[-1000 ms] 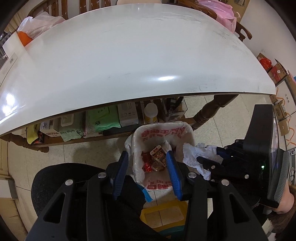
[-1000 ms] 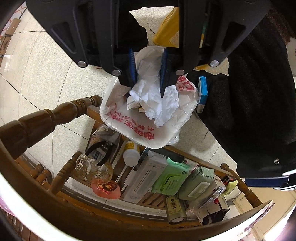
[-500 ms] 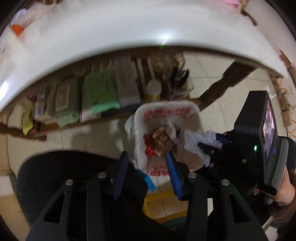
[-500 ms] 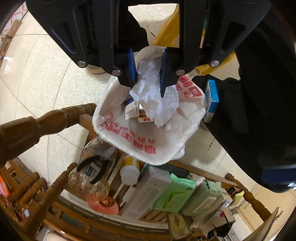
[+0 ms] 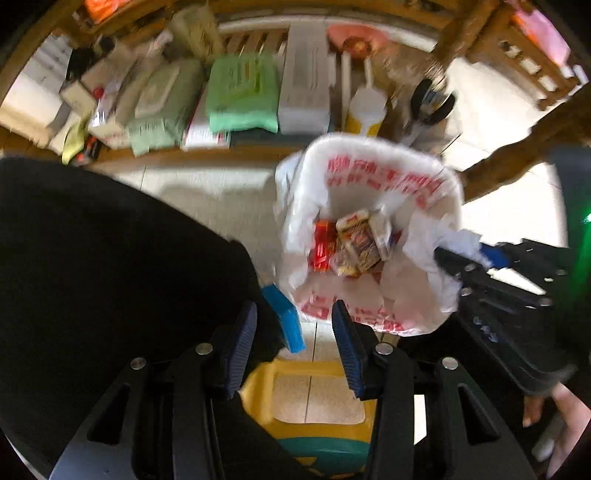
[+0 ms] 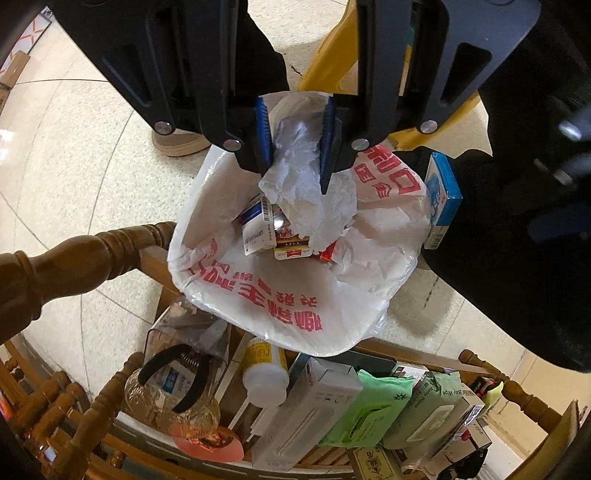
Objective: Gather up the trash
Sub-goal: 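Lower the blue-white box into the bag with the left tool while the right tool holds the tissue inside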
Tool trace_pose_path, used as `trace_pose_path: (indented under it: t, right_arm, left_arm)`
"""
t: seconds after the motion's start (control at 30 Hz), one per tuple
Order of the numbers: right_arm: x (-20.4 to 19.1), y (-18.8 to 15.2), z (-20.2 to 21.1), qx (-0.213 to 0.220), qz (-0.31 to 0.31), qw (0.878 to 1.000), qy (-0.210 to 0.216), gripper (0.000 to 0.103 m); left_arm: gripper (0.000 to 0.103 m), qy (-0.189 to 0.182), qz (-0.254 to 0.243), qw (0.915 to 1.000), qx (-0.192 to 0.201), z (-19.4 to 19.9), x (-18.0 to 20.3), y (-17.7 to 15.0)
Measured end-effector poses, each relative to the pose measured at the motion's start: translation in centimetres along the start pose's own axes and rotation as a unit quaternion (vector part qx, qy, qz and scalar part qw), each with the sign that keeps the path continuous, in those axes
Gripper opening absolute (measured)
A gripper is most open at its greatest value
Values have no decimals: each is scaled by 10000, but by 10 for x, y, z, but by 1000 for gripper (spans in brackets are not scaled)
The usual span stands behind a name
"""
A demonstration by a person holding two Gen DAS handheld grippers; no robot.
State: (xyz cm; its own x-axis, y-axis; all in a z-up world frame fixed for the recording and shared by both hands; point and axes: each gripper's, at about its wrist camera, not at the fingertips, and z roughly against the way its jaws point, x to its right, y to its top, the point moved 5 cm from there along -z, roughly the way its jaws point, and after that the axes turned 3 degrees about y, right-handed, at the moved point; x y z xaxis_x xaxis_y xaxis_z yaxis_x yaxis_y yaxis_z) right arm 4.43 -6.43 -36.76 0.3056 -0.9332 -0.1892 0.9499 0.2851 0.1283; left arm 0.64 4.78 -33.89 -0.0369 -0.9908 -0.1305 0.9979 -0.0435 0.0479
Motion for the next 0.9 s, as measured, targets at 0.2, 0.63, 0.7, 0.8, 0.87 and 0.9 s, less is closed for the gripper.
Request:
trace_pose_path:
  t: [0.2,0.63,0.7,0.8,0.87,0.9]
  right_arm:
    - [4,-1,-3,-7,15,10000,22,22]
    - [10,-4,-16,-188,-106,9996,157,22]
    - [11,-4,-18,-225,-130,9995,165,22]
    - [11,-4,-21,-271,-186,9993,201,22]
    - [11,-4,-22,-297,-217,9990,238,22]
    - [11,-4,-23,-307,-208,9991,228,22]
  left_arm:
    - [43,995,208,9944,-288,-39,13,-19]
    - [58,2036,466,9773,-356,-87,25,-12]
    - [58,1846,396,9800,-626,-101,32,-19]
    - [59,1714,521,9822,-559,-102,33,-23]
    - [58,1666,549,9834,-471,-102,32,-17]
    - [56,1665,707,9824,-466,-103,26,-16]
